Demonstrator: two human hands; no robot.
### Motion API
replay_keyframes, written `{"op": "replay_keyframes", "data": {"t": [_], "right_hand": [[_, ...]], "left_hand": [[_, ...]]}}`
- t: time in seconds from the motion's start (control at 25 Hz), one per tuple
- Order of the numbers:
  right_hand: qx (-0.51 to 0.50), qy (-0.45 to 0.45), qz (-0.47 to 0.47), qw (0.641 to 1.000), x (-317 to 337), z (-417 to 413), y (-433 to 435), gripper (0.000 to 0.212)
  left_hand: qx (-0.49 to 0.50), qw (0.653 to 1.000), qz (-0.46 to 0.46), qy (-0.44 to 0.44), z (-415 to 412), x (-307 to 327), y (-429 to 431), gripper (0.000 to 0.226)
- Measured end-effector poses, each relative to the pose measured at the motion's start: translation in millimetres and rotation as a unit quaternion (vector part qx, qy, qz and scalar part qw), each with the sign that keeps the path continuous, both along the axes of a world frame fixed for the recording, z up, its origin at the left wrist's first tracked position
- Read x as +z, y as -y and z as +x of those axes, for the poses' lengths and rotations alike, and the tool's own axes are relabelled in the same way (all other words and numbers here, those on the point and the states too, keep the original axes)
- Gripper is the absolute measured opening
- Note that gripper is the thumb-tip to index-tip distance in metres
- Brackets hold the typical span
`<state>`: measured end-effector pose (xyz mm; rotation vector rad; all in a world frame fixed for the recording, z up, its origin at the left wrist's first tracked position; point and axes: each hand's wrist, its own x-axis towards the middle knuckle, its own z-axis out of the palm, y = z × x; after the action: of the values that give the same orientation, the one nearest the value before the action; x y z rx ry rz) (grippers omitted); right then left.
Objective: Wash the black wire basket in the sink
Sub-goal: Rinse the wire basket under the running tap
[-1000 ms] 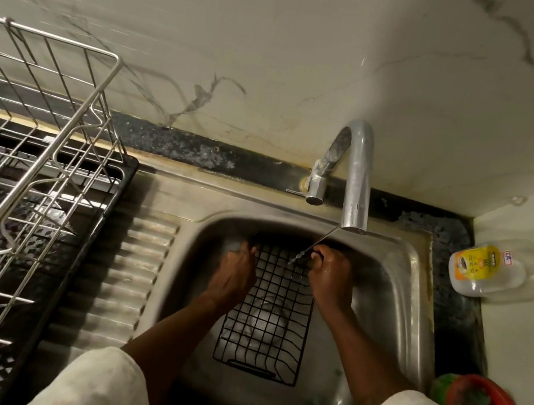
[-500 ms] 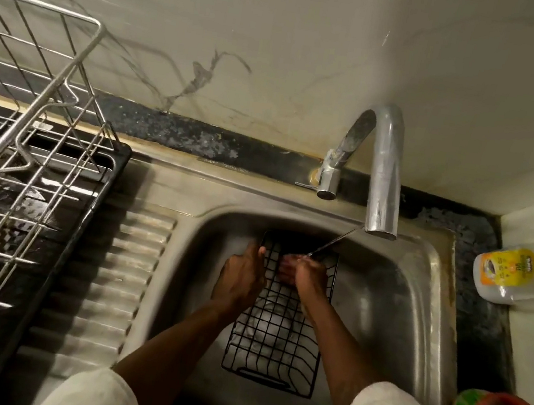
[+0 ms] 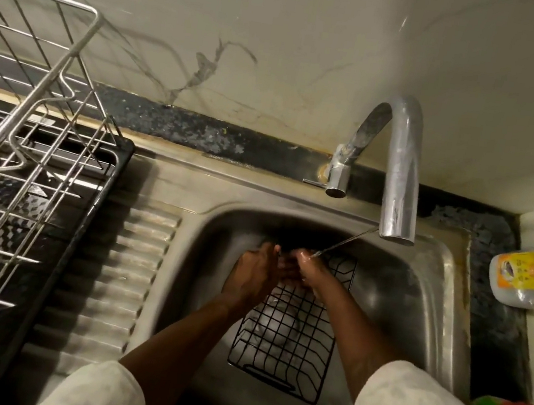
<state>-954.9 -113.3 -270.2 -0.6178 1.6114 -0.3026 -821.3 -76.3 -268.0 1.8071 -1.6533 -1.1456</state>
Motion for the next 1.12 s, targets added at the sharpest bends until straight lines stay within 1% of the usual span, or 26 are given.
{"op": "replay_keyframes", "data": {"t": [0.04, 0.08, 0.12, 0.16, 0.2, 0.24, 0.28, 0.32, 0.36, 0.44, 0.52, 0.6, 0.64, 0.72, 0.76, 0.84, 0.88, 0.92, 0.96, 1.0, 1.04, 1.08, 1.12], "right_hand": [[-0.051, -0.02, -0.037, 0.998, -1.1, 2.1, 1.3, 0.027], [-0.101, -0.021, -0.053, 0.993, -3.3, 4.6, -2.7, 0.023], [-0.129, 0.003, -0.047, 0.991, -7.4, 6.4, -11.4, 0.023], [-0.111, 0.026, -0.011, 0.993, -11.2, 8.1, -24.8, 0.026], [-0.043, 0.04, 0.032, 0.998, -14.5, 8.5, -38.1, 0.029], [0.053, 0.04, 0.065, 0.996, -15.3, 5.3, -48.6, 0.03], [0.118, 0.045, 0.071, 0.99, -17.8, 2.3, -52.9, 0.03], [0.123, 0.056, 0.057, 0.989, -19.2, 0.4, -49.3, 0.028], [0.087, 0.068, 0.031, 0.993, -21.8, -1.5, -42.6, 0.028], [-0.039, 0.062, -0.018, 0.997, -25.0, -6.3, -26.1, 0.027], [-0.128, 0.066, -0.046, 0.988, -35.2, -12.3, -16.2, 0.026], [-0.164, 0.06, -0.059, 0.983, -47.7, -11.8, -20.3, 0.022], [-0.181, 0.05, -0.068, 0.98, -50.6, -12.1, -24.1, 0.02], [-0.224, 0.046, -0.087, 0.97, -54.1, -15.4, -30.8, 0.016], [-0.259, 0.051, -0.098, 0.96, -52.6, -19.8, -33.6, 0.013], [-0.359, 0.073, -0.112, 0.924, -48.5, -32.6, -36.9, 0.013], [-0.392, 0.077, -0.114, 0.91, -51.0, -38.8, -38.9, 0.016], [-0.399, 0.086, -0.11, 0.906, -51.0, -42.1, -41.0, 0.021], [-0.386, 0.107, -0.099, 0.911, -49.6, -41.7, -42.4, 0.024], [-0.367, 0.137, -0.082, 0.916, -48.4, -38.1, -41.7, 0.027], [-0.357, 0.169, -0.063, 0.916, -48.1, -34.6, -38.8, 0.03], [-0.343, 0.185, -0.049, 0.919, -48.6, -30.6, -34.0, 0.031], [-0.327, 0.192, -0.046, 0.924, -47.8, -25.7, -28.3, 0.031]], "left_hand": [[0.007, 1.0, 0.003, -0.006, -0.9, 0.3, 0.9, 0.032], [0.001, 1.0, 0.0, 0.008, -2.1, -3.1, 2.9, 0.032], [-0.025, 0.999, -0.01, 0.031, -2.4, -6.9, 5.3, 0.035], [-0.071, 0.995, -0.013, 0.064, -1.7, -9.4, 8.9, 0.036], [-0.138, 0.984, -0.013, 0.112, -1.2, -8.7, 13.5, 0.034], [-0.21, 0.966, -0.014, 0.148, -3.4, -7.2, 20.8, 0.031], [-0.268, 0.948, -0.014, 0.17, -5.8, -0.3, 30.5, 0.03], [-0.296, 0.94, -0.012, 0.171, -9.4, 4.8, 40.8, 0.03], [-0.313, 0.935, -0.014, 0.164, -12.2, 9.8, 50.0, 0.031], [-0.315, 0.937, -0.03, 0.15, -11.7, 8.9, 62.9, 0.035], [-0.3, 0.946, -0.021, 0.124, -0.8, 3.0, 66.2, 0.033], [-0.258, 0.964, -0.027, 0.064, 15.1, 3.4, 58.3, 0.028], [-0.224, 0.972, -0.043, 0.055, 22.6, 4.3, 49.8, 0.027], [-0.127, 0.987, -0.058, 0.081, 38.8, 2.8, 25.4, 0.036], [-0.07, 0.991, -0.051, 0.099, 45.5, -0.1, 12.4, 0.041], [0.025, 0.993, -0.024, 0.116, 51.0, -5.4, -7.6, 0.045], [0.045, 0.993, -0.013, 0.109, 49.0, -7.9, -13.5, 0.054], [0.049, 0.995, 0.001, 0.091, 44.0, -8.9, -15.7, 0.062], [0.056, 0.996, 0.022, 0.073, 36.9, -8.3, -14.9, 0.063], [0.059, 0.994, 0.029, 0.084, 30.8, -11.8, -13.3, 0.056], [0.058, 0.99, 0.014, 0.126, 24.9, -14.6, -11.8, 0.048], [0.061, 0.983, -0.004, 0.174, 21.2, -15.5, -10.8, 0.045], [0.069, 0.977, -0.011, 0.201, 19.7, -15.6, -10.3, 0.044]]}}
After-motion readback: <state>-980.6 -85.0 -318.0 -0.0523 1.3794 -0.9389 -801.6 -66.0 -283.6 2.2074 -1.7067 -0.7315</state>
